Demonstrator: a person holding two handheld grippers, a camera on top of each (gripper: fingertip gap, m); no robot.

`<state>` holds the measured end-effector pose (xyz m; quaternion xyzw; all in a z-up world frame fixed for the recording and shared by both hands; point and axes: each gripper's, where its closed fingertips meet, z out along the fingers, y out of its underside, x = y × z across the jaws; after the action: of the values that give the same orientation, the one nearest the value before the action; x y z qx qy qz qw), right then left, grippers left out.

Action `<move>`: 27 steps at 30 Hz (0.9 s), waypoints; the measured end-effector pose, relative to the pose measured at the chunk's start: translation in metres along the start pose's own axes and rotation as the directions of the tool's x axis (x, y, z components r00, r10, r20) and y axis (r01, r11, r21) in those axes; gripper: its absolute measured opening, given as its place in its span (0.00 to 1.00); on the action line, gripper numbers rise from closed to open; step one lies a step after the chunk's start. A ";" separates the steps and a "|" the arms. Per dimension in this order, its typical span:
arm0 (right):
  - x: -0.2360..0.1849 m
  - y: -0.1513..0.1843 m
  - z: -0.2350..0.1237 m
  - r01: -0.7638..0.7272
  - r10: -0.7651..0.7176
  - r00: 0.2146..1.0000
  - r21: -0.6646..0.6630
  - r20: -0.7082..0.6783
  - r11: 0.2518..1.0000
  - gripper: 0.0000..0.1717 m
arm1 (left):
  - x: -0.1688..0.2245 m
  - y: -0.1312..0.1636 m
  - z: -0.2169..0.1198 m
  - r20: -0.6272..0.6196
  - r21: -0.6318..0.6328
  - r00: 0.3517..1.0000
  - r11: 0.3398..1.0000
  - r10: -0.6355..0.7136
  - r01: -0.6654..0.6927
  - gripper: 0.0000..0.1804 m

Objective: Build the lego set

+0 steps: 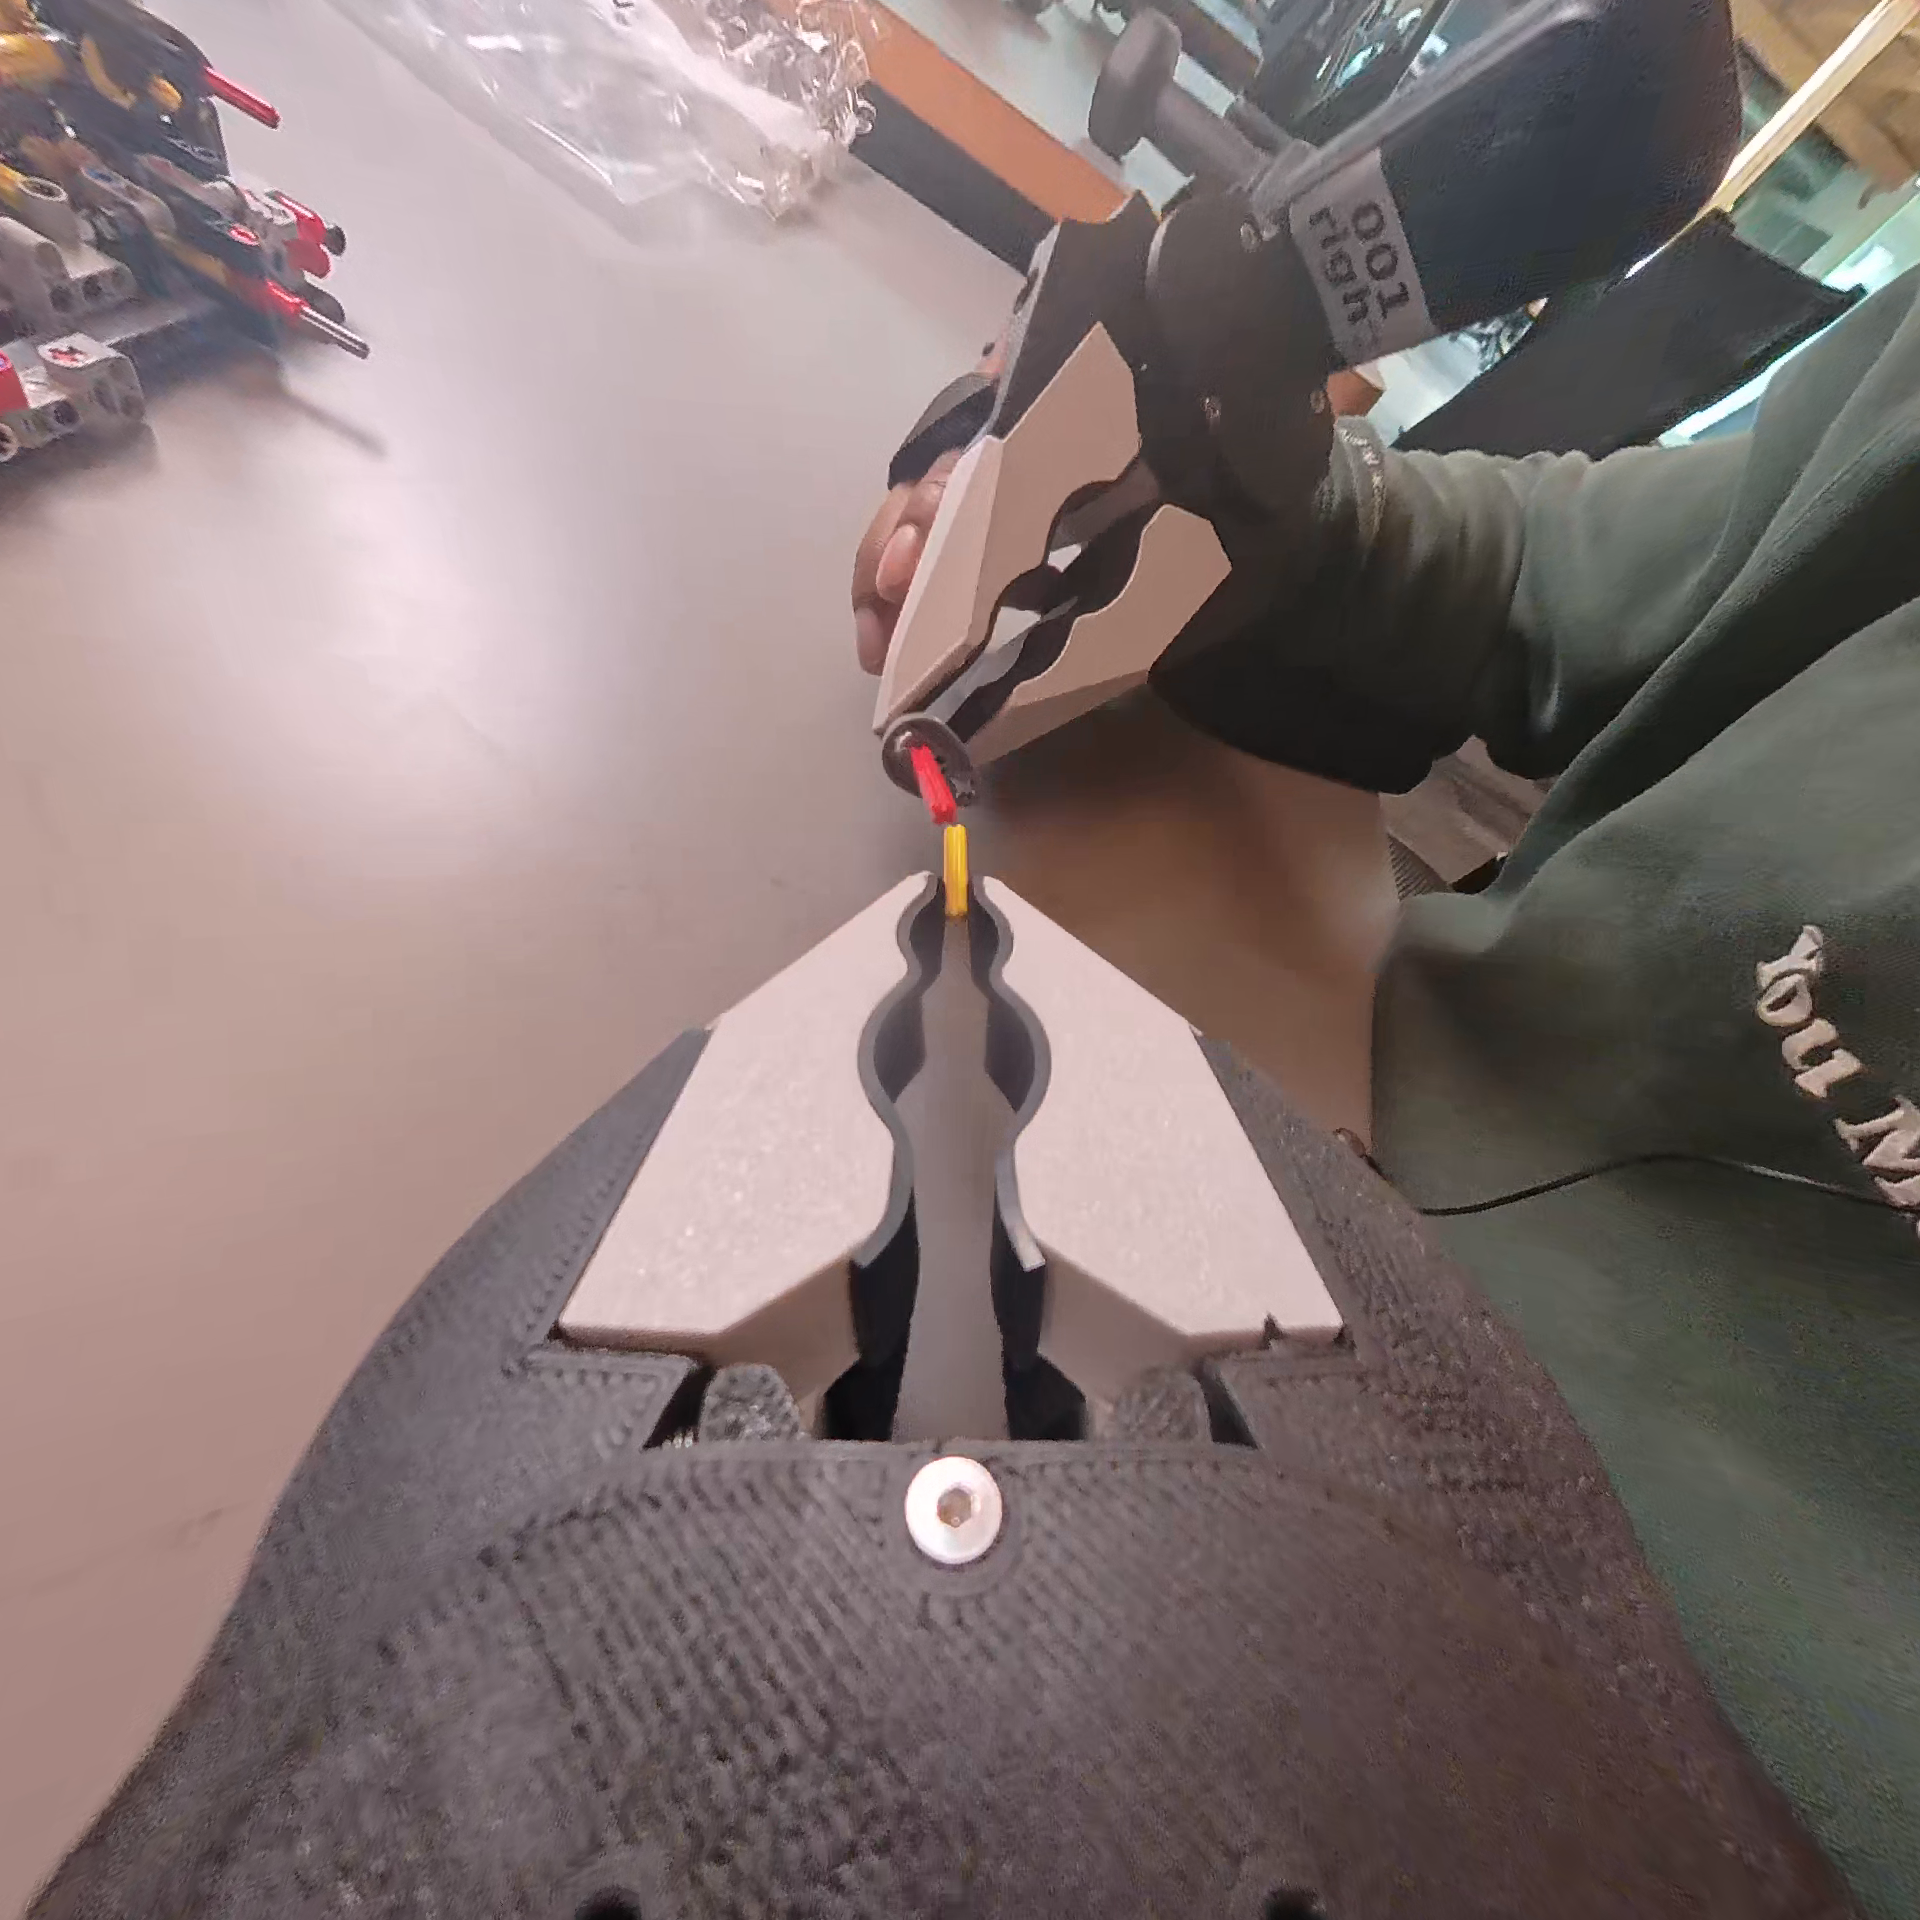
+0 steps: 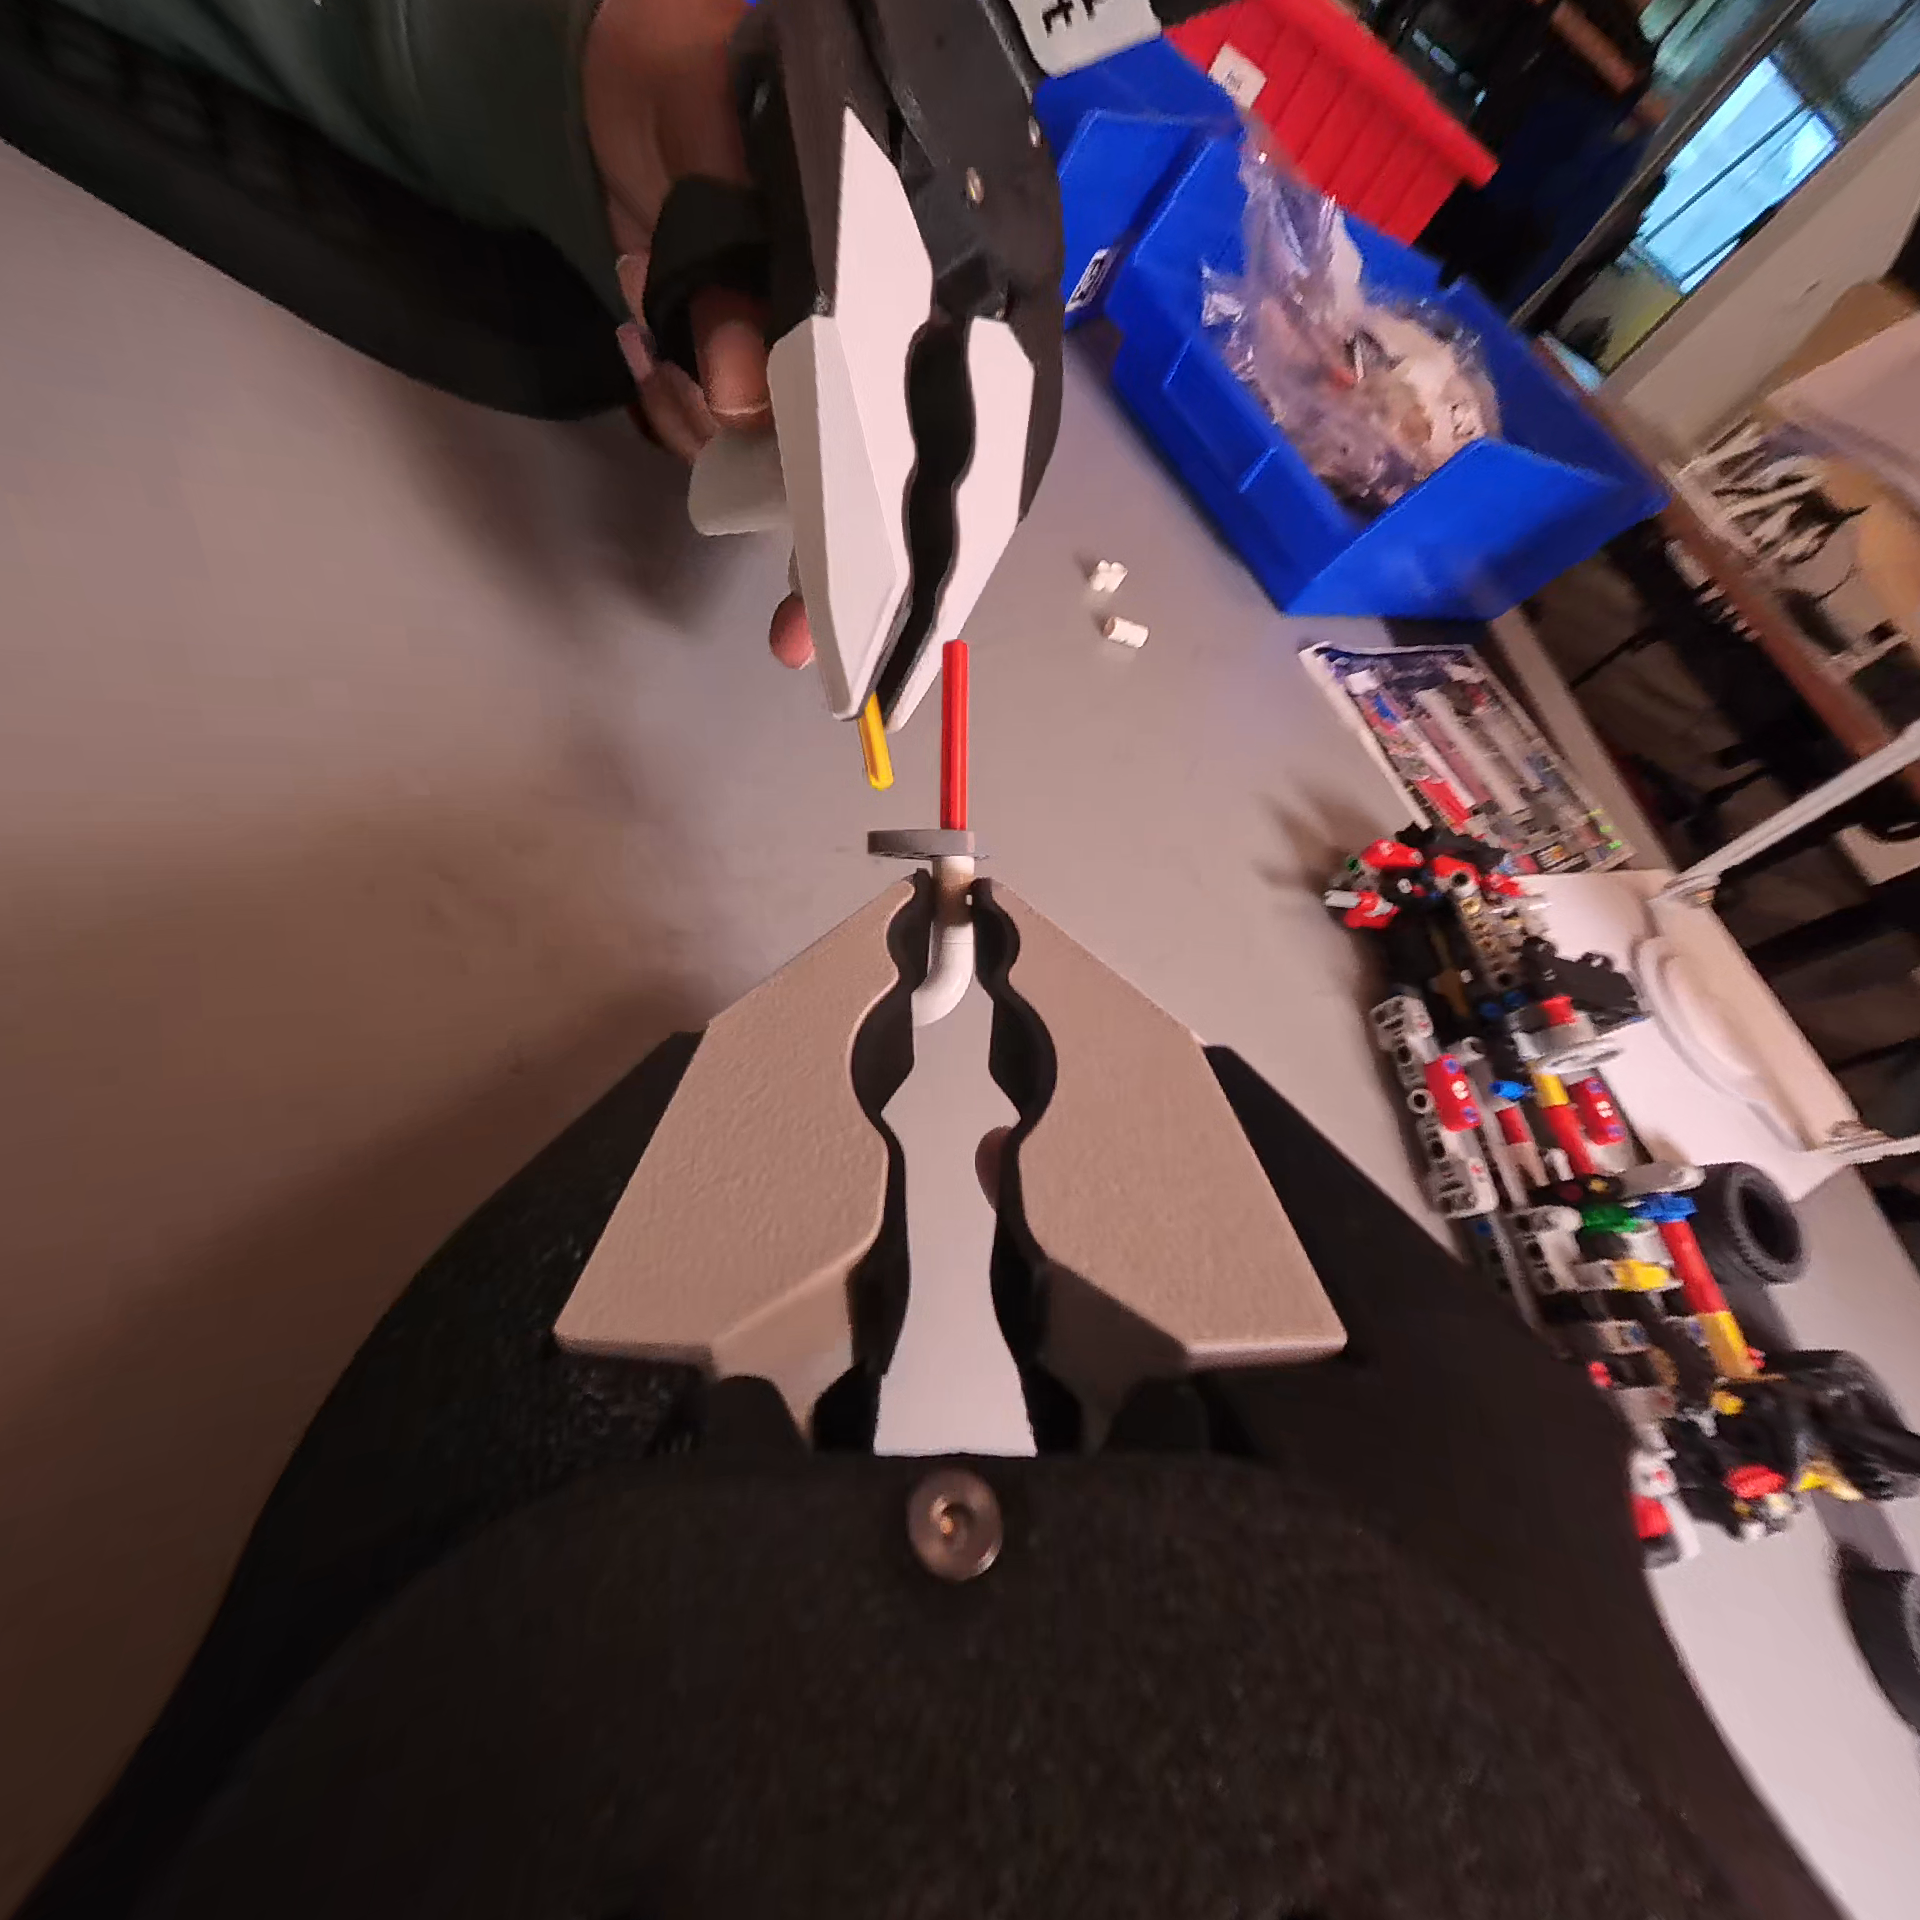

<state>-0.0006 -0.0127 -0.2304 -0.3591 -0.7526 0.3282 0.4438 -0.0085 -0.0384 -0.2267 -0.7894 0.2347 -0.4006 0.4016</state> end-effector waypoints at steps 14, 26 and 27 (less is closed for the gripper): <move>0.003 -0.005 0.007 0.263 -0.276 0.953 -0.109 -0.125 0.959 0.03 | -0.001 0.000 0.004 -0.017 0.017 0.995 0.995 -0.098 0.099 0.01; 0.006 0.003 0.014 0.387 -0.436 0.884 -0.260 -0.167 0.885 0.03 | -0.010 0.006 0.007 0.061 -0.014 0.997 0.999 -0.052 0.053 0.01; 0.007 0.004 0.014 0.392 -0.446 0.879 -0.276 -0.169 0.878 0.03 | -0.011 0.007 0.007 0.078 -0.022 0.996 0.999 -0.039 0.040 0.01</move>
<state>-0.0149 -0.0078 -0.2361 -0.2712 -0.7900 0.0898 0.5425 -0.0095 -0.0311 -0.2397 -0.8134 0.2079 -0.3748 0.3933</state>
